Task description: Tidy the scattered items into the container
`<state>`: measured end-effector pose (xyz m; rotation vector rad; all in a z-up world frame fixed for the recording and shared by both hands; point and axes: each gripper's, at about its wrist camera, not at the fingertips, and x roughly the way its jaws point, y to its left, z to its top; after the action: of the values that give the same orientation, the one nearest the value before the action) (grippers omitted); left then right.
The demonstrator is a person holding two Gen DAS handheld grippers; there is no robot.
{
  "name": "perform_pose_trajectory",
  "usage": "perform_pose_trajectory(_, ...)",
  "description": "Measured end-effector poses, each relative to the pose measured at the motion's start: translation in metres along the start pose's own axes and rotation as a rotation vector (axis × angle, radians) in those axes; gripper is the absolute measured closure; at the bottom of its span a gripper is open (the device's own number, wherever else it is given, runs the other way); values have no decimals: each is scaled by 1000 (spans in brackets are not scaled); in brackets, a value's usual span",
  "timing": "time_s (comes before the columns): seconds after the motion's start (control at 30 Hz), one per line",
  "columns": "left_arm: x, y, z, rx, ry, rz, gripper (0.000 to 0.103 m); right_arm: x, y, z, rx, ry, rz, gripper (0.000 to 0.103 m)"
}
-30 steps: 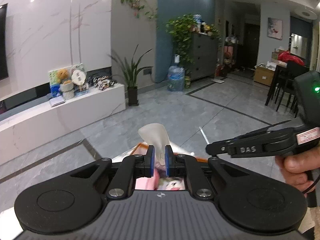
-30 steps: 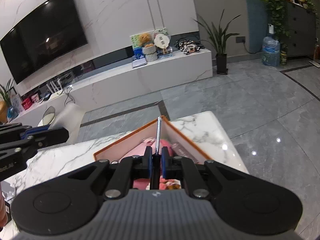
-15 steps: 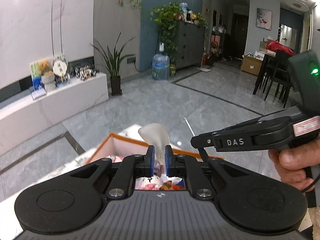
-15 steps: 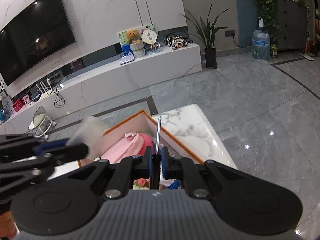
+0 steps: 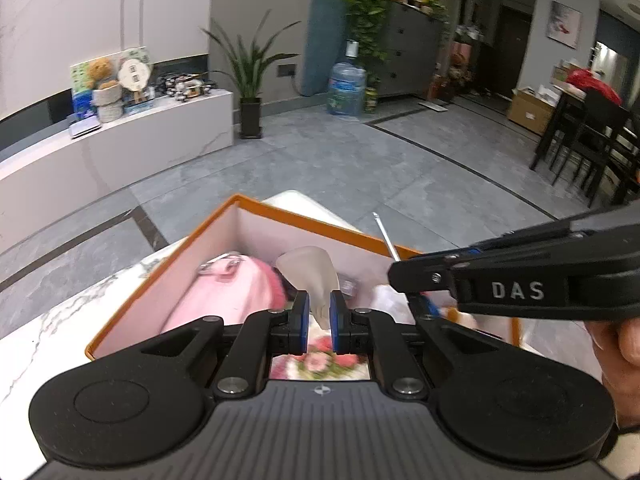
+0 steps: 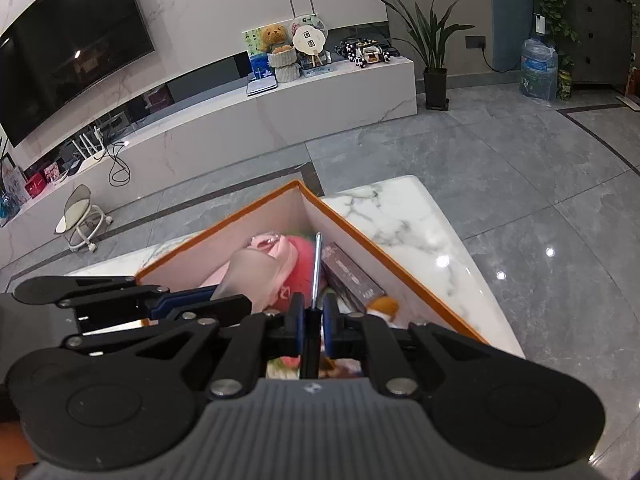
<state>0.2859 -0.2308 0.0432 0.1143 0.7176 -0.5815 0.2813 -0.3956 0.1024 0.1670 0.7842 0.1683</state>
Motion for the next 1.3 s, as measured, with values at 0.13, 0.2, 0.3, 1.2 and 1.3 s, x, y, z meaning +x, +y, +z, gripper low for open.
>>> perform_pose_trajectory(0.13,10,14,2,-26,1,34,91,19,1,1,8,12,3,93)
perform_pose_trajectory(0.2,15,21,3,-33,2,55,90,28,0,1,12,22,5,93)
perform_pose_trajectory(0.3,22,30,3,-47,4,88,87,37,-2,1,18,32,4,93)
perform_pose_trajectory(1.2,23,42,-3,-53,1,148,29,54,2,3,3,50,-20,64)
perform_pose_trajectory(1.3,19,40,-1,-51,-7,153,29,49,4,4,-2,45,-20,64)
